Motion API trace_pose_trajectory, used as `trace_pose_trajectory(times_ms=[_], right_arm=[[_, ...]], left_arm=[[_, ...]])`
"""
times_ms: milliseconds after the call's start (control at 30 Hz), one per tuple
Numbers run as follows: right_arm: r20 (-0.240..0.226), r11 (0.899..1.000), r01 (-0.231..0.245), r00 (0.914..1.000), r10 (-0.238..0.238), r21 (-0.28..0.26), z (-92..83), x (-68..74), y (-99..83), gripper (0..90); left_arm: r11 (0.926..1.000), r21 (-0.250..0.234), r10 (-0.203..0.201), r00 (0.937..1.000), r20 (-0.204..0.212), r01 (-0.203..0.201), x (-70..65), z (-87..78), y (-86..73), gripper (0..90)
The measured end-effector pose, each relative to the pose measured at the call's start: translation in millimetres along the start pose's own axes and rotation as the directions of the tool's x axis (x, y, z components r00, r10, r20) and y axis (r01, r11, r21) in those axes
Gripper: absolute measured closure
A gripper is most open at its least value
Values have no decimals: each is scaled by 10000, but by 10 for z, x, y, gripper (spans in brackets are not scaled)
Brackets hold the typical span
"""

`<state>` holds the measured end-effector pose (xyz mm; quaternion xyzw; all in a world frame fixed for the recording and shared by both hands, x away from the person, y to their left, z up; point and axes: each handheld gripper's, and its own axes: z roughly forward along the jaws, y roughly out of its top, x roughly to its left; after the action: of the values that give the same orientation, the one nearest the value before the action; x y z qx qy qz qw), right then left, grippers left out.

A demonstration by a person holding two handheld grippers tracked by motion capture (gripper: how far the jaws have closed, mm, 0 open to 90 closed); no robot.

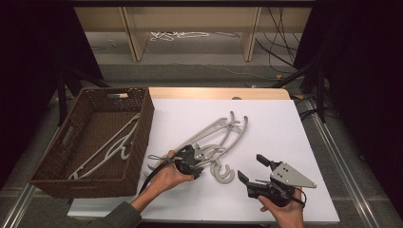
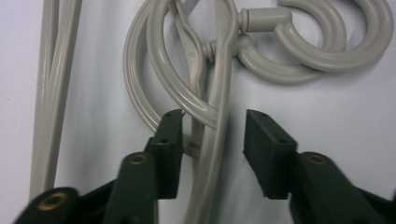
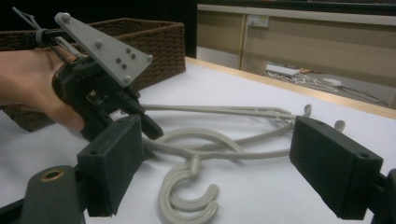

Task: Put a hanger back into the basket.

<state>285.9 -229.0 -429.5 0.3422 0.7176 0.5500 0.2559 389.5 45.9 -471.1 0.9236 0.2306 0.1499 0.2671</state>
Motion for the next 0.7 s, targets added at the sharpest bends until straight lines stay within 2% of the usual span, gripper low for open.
trace_pose_trajectory(times_ms=[33,133,167,267,333,433,467,633,700], right_arm=[[-117,9997,-126,9999,124,-213,19,5,-6,184],[-95,9998,-57,9999,55,-179,15,2,-5,184],[-119,9997,-101,9999,99,-210,19,3,-7,185],[-108,9997,-102,9999,99,-232,17,3,-5,186],[-109,9997,-95,9999,93,-213,16,3,-7,186],[-82,9999,-43,10000,42,-116,2,-2,3,187],[-83,9999,-44,10000,43,-105,1,-3,2,187],[-47,10000,-78,10000,77,-42,-7,-9,4,187],[-112,9999,-90,9999,90,-67,-2,-3,0,188]], left_arm=[[10000,-19,-32,10000,-2,32,9,4,3,625],[10000,18,-73,10000,43,73,32,15,16,672],[9997,169,171,9998,89,-172,41,6,28,680],[9993,208,312,9995,-83,-310,34,8,37,710],[9997,172,153,9998,127,-156,58,-5,30,751],[9997,125,210,9997,119,-211,83,-31,17,788],[10000,-4,43,9999,143,-43,82,-37,18,793],[9992,-390,-40,9999,136,45,115,-135,32,807],[9975,-657,-237,9995,230,252,133,-162,43,809]])
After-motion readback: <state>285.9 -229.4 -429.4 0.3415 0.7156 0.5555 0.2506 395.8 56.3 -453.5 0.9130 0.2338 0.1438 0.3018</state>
